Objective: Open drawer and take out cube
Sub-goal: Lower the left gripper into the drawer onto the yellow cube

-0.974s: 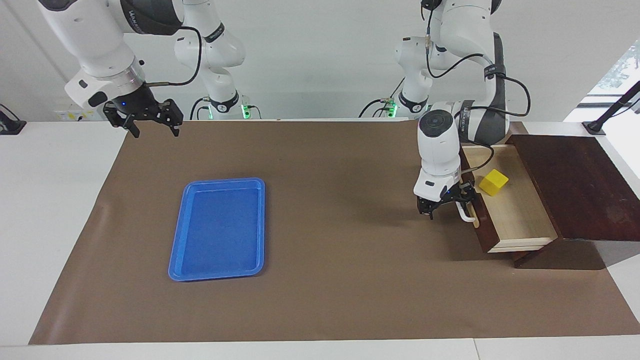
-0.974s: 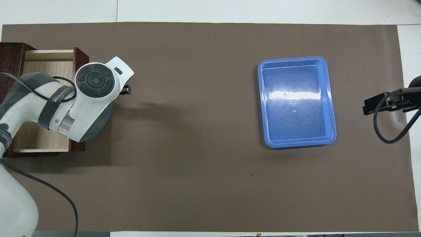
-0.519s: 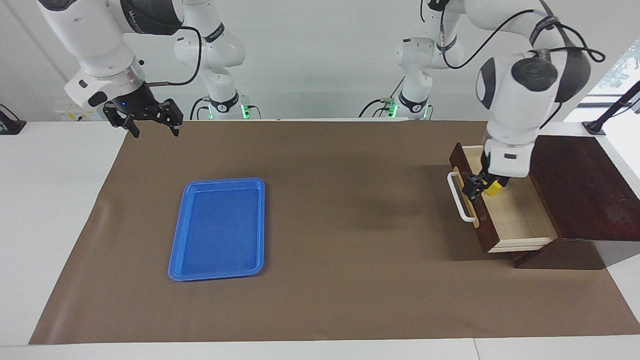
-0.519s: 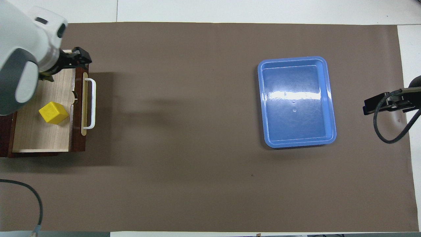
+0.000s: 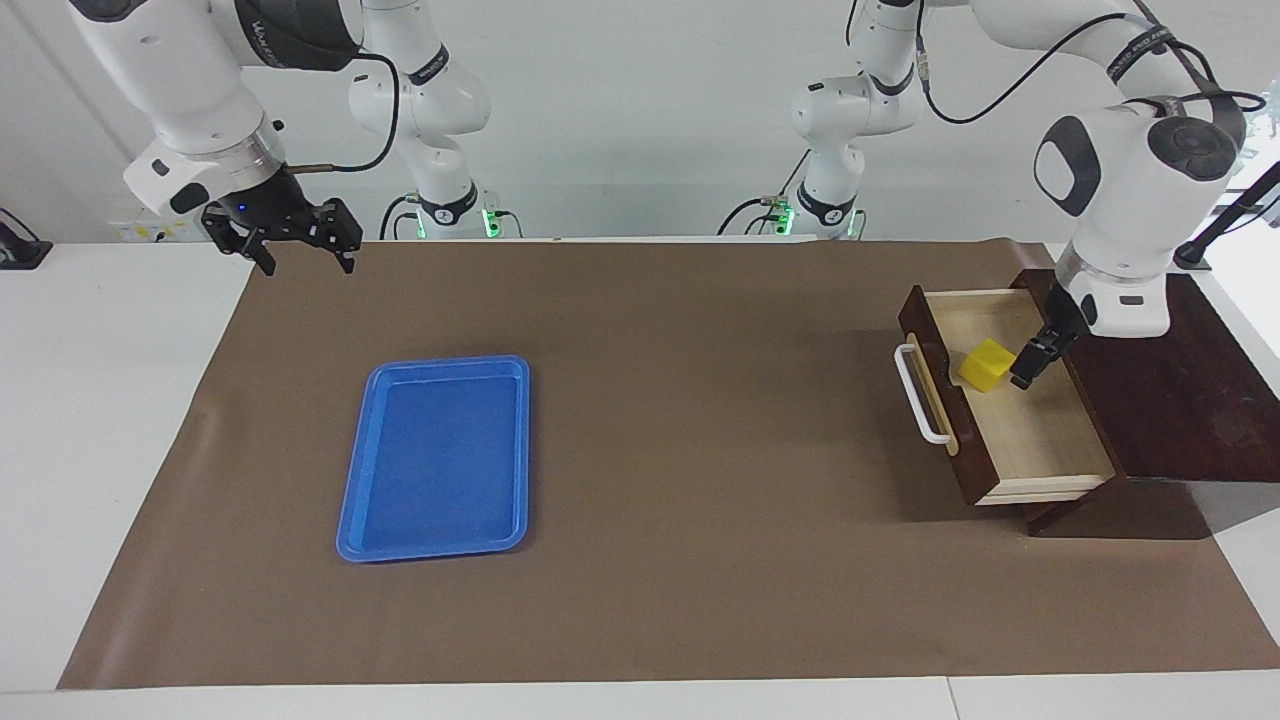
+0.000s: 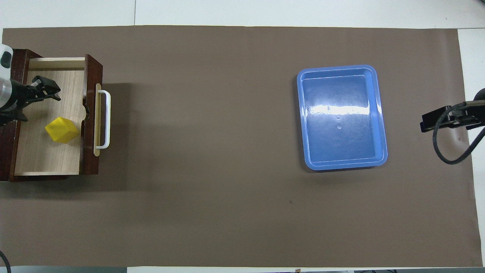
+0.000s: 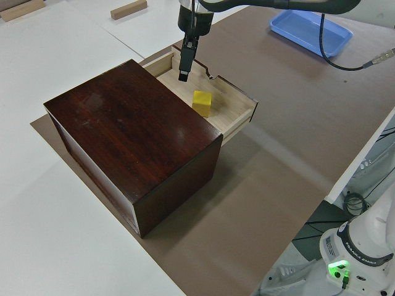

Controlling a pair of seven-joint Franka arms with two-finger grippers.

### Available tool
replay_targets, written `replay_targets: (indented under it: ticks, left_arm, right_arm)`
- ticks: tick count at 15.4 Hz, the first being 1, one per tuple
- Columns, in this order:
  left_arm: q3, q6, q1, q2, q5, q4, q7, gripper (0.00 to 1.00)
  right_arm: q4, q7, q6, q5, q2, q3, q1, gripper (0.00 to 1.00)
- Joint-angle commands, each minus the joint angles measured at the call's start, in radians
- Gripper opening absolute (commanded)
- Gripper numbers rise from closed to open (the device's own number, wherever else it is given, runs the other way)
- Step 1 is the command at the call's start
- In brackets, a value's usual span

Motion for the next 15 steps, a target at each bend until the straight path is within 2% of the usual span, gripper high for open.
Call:
replay_targets:
  ticks: [1,9,12,13,15]
  left_arm:
    - [-0.004,0.057,0.007,-0.078,-0.013,-0.127,-0.027,1.0]
    - [-0.004,0.135,0.007,-0.073,-0.013,-0.214,-0.081,1.0]
    - [-0.006,0.174,0.021,-0.067,-0.013,-0.222,-0.075,1.0]
    - [-0.006,0.174,0.032,-0.067,-0.013,-0.222,-0.068,0.93]
    - [-0.006,0.173,0.039,-0.067,-0.013,-0.222,-0.066,0.66]
  right_arm:
    - [-0.006,-0.012,0.001,0.02,-0.011,0.002,-0.01,1.0]
    - [-0.02,-0.008,-0.005,0.072,-0.017,-0.007,-0.038,1.0]
    - [-0.051,0.041,0.027,0.074,-0.022,-0.007,-0.033,1.0]
    - [-0.074,0.07,0.046,0.078,-0.028,-0.007,-0.03,1.0]
    - [-0.106,0.139,0.067,0.104,-0.032,-0.007,-0.024,1.0]
